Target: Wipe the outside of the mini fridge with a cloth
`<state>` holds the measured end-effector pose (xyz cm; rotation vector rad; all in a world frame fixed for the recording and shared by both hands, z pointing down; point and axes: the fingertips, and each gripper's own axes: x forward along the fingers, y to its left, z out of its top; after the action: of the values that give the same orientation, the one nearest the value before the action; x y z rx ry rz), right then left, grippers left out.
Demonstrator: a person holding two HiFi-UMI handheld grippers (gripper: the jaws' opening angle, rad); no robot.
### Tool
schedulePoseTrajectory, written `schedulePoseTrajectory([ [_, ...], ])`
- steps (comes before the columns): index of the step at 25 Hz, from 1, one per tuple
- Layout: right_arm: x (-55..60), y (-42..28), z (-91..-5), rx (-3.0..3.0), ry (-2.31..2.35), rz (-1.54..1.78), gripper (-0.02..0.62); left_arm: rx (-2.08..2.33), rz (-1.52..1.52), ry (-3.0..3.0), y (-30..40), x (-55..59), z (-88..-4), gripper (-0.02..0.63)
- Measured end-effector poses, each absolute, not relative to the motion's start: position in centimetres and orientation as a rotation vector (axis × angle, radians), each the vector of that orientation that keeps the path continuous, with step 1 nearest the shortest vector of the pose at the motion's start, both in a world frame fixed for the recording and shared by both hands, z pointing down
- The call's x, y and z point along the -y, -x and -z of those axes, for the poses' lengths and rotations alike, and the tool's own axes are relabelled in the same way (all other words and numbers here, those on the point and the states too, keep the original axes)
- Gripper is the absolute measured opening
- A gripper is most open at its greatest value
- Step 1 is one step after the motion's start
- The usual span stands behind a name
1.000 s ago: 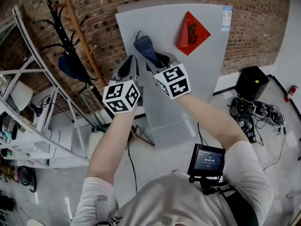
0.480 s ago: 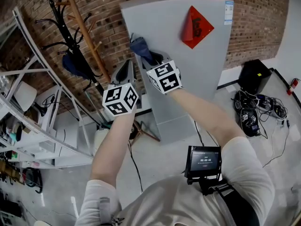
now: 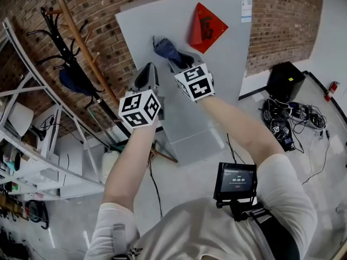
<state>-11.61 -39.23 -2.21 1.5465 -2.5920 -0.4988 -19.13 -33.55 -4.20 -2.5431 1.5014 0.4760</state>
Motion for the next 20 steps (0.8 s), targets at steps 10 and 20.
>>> schedulePoseTrajectory([
  [10,38.7,5.3,2.0,2.585,-1.469,0.678,0.110,-1.419,-0.475,2.613,10.2,36.3,4.1,0.003],
  [20,41.3,-4.1,2.0,2.540,-1.571,0.618,0.110,-1.329,-0.462,2.680,1.5,38.3,3.5,0.003],
])
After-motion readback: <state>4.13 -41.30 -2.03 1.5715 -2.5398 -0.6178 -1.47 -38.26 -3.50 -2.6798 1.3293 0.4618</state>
